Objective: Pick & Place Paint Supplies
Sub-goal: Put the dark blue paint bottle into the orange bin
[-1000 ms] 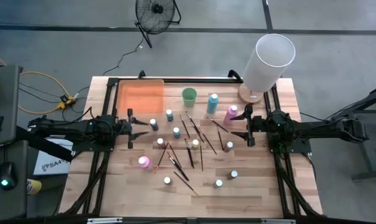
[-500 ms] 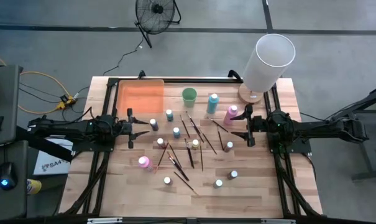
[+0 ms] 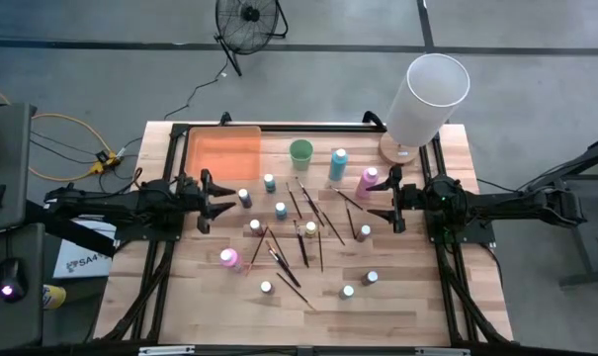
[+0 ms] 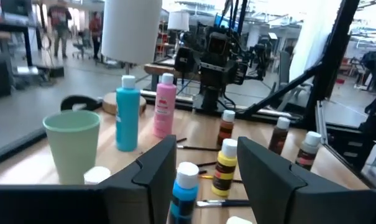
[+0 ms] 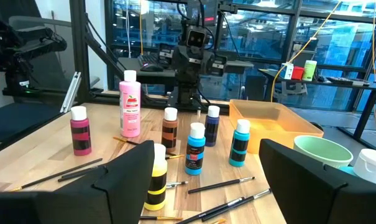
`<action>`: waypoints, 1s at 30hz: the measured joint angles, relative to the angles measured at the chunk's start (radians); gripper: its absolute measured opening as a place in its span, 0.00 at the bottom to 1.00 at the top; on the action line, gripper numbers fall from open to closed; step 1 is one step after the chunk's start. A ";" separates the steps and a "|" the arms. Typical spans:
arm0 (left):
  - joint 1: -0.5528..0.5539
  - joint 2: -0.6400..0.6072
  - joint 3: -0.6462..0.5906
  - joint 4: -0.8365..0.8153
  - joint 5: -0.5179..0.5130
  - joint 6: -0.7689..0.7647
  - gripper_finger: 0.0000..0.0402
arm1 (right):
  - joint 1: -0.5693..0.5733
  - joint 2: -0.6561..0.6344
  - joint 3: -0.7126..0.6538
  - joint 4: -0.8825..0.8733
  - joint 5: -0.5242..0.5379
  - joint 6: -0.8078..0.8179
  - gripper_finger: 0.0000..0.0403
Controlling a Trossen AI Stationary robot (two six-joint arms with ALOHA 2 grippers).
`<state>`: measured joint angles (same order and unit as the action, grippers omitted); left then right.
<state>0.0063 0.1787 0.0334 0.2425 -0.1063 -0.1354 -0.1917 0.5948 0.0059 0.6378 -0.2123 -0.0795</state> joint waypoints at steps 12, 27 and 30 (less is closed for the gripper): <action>0.000 0.000 0.000 0.088 0.151 -0.349 0.41 | 0.000 0.000 0.000 0.000 0.000 0.000 0.71; 0.000 0.313 0.380 -0.448 -0.053 -0.158 0.44 | 0.000 0.000 0.000 0.000 0.000 0.000 0.71; 0.000 0.468 0.525 -0.600 -0.088 -0.111 0.50 | 0.000 0.000 0.000 0.000 0.000 0.000 0.71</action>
<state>0.0063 0.6467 0.5582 -0.3574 -0.1939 -0.2466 -0.1917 0.5946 0.0059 0.6376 -0.2123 -0.0792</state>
